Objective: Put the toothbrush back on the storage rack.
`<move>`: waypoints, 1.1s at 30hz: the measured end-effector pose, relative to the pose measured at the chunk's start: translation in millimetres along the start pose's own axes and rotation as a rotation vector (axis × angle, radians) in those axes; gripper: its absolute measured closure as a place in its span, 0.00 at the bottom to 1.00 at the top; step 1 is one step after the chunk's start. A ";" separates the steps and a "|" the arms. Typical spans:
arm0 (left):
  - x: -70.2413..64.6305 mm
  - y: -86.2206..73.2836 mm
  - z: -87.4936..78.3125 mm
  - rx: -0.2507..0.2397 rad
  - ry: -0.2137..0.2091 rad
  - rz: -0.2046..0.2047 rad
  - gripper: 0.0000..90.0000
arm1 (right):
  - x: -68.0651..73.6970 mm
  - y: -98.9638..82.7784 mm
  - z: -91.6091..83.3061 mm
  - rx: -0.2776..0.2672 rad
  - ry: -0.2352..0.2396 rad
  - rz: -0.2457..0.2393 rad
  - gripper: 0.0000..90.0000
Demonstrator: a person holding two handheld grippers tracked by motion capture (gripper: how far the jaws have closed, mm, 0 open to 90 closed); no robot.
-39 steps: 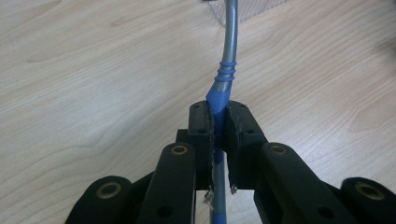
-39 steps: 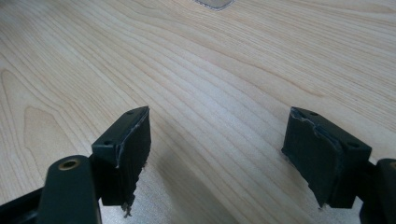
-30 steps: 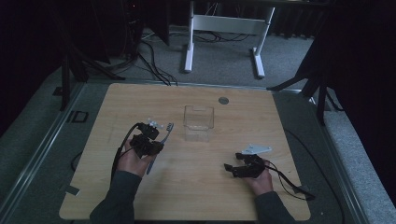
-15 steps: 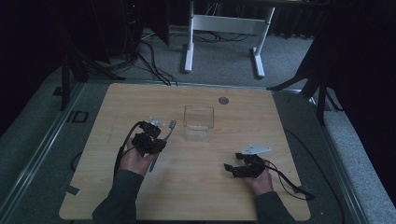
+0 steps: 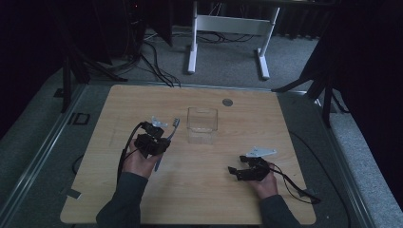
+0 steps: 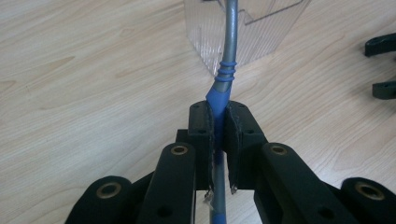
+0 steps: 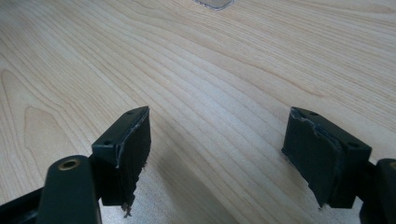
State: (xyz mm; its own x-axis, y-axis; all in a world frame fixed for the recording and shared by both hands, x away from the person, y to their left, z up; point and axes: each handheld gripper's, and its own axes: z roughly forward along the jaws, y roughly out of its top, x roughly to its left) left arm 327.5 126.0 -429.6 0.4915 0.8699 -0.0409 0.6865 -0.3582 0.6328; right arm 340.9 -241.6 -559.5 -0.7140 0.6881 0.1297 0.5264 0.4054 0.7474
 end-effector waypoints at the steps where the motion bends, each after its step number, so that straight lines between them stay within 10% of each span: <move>1: -0.1 0.3 -0.5 -0.005 -0.002 0.001 0.90 | -0.1 0.0 0.0 0.000 0.000 -0.001 0.25; 33: -6.5 2.4 -5.4 -0.168 0.027 0.053 0.90 | 0.0 0.1 0.1 0.000 0.002 0.003 0.25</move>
State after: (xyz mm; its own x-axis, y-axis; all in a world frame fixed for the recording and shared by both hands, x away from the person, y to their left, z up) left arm 323.0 121.3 -423.6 0.5088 0.8608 0.0150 0.5600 -0.3442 0.7536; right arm 341.0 -241.5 -559.4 -0.7131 0.6883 0.1332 0.5288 0.4033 0.7468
